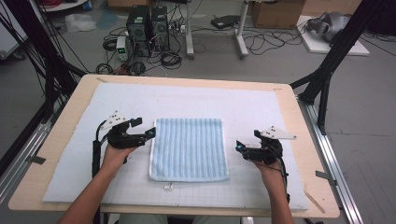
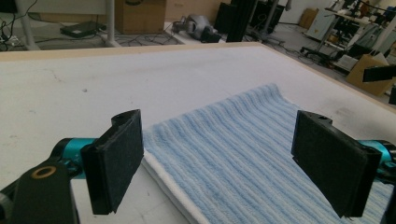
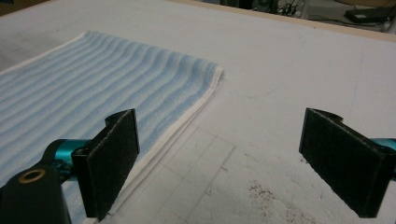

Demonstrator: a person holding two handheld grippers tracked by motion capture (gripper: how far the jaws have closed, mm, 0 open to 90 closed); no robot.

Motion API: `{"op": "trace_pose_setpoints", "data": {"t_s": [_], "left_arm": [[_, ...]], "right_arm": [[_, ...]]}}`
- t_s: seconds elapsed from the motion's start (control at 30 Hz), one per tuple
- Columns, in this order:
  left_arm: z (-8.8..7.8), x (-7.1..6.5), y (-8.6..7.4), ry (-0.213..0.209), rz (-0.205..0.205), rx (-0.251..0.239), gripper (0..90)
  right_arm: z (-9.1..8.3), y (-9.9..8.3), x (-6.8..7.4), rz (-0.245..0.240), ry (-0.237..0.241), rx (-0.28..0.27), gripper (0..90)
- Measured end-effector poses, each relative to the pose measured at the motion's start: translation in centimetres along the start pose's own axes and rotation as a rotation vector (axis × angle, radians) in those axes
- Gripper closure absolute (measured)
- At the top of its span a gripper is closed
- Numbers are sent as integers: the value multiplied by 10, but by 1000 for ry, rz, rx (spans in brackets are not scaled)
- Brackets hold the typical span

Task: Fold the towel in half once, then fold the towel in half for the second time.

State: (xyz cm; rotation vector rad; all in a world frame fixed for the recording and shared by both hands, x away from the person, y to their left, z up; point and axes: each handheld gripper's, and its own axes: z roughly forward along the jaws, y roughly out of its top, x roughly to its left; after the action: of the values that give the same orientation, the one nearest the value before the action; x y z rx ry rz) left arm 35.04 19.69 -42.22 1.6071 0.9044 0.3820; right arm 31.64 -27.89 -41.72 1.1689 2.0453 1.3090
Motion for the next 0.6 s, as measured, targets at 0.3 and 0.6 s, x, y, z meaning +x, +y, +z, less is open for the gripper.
{"op": "trace_pose_setpoints", "data": {"t_s": [0.3,0.6], "left_arm": [[1,7,-2,13,-27,10,173],[3,9,2,13,-31,24,173]], "right_arm": [[5,1,1,-11,11,11,113],[5,0,-1,-11,21,23,113]]}}
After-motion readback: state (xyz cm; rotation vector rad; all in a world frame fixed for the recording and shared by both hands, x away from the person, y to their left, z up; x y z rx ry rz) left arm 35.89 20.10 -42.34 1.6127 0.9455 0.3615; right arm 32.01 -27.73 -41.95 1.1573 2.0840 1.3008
